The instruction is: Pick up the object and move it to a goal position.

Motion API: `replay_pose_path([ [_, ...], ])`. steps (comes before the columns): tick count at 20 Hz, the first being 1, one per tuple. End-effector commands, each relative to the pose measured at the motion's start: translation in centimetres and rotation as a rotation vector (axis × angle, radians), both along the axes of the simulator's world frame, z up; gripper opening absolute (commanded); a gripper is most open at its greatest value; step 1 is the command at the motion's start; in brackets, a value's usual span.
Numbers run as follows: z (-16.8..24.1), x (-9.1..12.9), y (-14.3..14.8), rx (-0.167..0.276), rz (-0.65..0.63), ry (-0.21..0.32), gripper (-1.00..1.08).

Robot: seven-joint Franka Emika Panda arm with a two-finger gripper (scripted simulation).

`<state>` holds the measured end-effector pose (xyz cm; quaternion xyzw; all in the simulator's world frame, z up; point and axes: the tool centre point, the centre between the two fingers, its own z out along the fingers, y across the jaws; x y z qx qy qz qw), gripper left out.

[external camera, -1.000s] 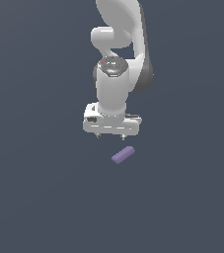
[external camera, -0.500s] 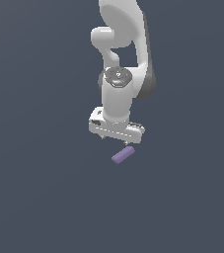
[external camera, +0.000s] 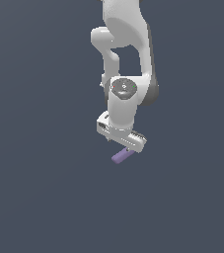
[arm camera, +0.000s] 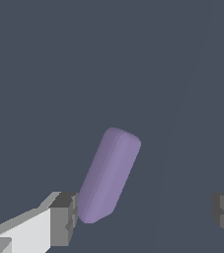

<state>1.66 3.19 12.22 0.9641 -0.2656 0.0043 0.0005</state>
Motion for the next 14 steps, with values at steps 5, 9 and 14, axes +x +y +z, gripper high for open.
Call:
replay_pose_path([
  [5, -2.0, 0.0, 1.2, 0.004, -0.169, 0.004, 1.0],
  [9, -3.0, 0.0, 1.8, 0.005, -0.259, 0.005, 1.0],
  [14, -4.0, 0.0, 2.3, 0.005, -0.341, 0.007, 1.0],
])
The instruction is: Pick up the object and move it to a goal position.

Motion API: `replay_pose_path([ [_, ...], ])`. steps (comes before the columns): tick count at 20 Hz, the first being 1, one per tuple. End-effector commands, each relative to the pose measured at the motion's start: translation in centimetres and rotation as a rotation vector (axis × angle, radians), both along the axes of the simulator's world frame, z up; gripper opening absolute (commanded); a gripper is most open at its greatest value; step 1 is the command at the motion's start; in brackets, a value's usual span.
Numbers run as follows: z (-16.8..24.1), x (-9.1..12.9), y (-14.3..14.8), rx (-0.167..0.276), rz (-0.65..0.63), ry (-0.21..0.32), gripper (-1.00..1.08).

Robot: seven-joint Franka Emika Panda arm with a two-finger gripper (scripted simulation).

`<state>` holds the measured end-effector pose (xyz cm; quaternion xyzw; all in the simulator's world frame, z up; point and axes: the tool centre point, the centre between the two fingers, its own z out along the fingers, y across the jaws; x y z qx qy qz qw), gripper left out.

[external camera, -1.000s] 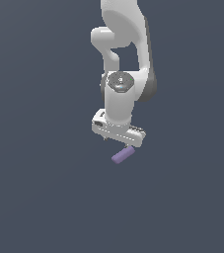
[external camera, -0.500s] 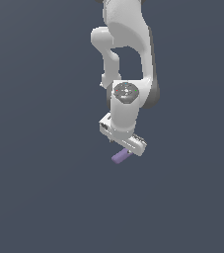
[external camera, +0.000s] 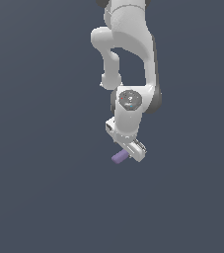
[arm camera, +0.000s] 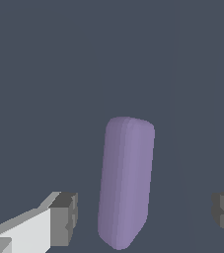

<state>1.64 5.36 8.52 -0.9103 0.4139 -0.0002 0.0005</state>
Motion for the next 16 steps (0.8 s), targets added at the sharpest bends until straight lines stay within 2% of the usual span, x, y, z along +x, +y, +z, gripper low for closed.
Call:
replay_pose_path([
  [1, -0.4, 0.0, 0.2, 0.0, -0.038, 0.0, 1.0],
  [8, -1.0, 0.0, 0.5, -0.001, -0.088, 0.001, 1.0],
  [16, -1.9, -0.1, 0.6, -0.001, -0.087, 0.001, 1.0],
])
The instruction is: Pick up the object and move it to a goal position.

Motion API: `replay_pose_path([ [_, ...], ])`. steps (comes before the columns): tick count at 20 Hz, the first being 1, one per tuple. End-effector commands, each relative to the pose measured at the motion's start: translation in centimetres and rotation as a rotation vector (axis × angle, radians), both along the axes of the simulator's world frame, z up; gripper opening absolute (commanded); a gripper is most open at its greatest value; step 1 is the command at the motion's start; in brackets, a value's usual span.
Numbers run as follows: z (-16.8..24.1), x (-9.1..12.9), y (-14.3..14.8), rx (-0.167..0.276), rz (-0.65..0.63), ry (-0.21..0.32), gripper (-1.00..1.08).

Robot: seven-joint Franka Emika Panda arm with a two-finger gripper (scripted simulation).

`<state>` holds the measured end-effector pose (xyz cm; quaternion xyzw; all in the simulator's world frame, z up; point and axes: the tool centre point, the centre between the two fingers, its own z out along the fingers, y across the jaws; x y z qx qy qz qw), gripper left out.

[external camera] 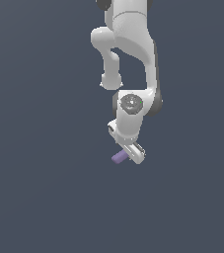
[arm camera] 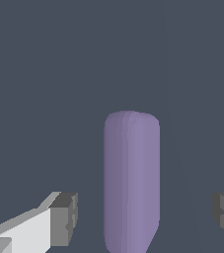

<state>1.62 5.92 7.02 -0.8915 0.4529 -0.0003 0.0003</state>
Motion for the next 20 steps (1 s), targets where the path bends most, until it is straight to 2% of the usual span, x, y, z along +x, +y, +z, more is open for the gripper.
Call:
replay_pose_path([
  [1, -0.9, -0.1, 0.0, 0.0, -0.001, 0.001, 1.0],
  [7, -3.8, -0.1, 0.0, 0.0, -0.004, 0.001, 1.0],
  [12, -4.5, 0.0, 0.0, 0.0, -0.004, 0.001, 1.0],
  [13, -4.5, 0.0, 0.0, 0.0, -0.004, 0.001, -1.0],
  [20, -4.5, 0.0, 0.0, 0.0, -0.004, 0.001, -1.0],
])
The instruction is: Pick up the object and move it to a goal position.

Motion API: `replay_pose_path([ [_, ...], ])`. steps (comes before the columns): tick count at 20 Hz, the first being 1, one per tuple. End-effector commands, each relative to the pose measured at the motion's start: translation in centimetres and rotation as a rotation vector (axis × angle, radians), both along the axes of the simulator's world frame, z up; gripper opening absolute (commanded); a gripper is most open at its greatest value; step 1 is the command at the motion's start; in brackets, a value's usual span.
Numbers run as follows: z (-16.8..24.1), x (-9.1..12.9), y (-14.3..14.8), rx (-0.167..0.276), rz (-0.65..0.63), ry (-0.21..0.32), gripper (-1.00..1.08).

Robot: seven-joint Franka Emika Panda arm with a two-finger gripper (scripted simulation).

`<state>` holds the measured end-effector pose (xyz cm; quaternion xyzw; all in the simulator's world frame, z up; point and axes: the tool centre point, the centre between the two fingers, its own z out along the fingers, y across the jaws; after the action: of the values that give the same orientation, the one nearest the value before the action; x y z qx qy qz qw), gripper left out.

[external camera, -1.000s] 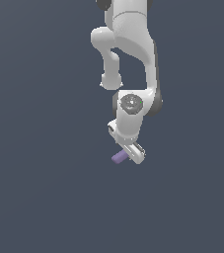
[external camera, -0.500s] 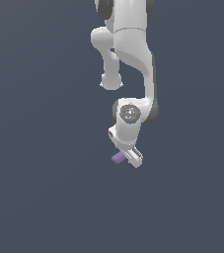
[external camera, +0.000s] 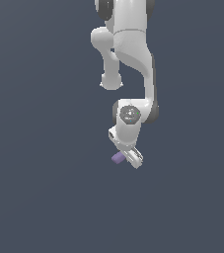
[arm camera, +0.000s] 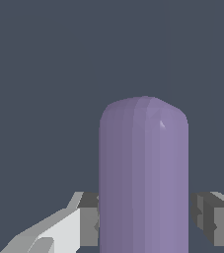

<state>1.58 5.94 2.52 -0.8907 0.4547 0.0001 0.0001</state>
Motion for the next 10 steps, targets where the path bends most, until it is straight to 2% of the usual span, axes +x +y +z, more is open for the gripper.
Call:
replay_pose_path([
  [1, -0.02, 0.0, -0.02, 0.0, 0.0, 0.0, -1.0],
  [10, 0.93, -0.47, -0.75, 0.0, 0.0, 0.0, -1.0],
])
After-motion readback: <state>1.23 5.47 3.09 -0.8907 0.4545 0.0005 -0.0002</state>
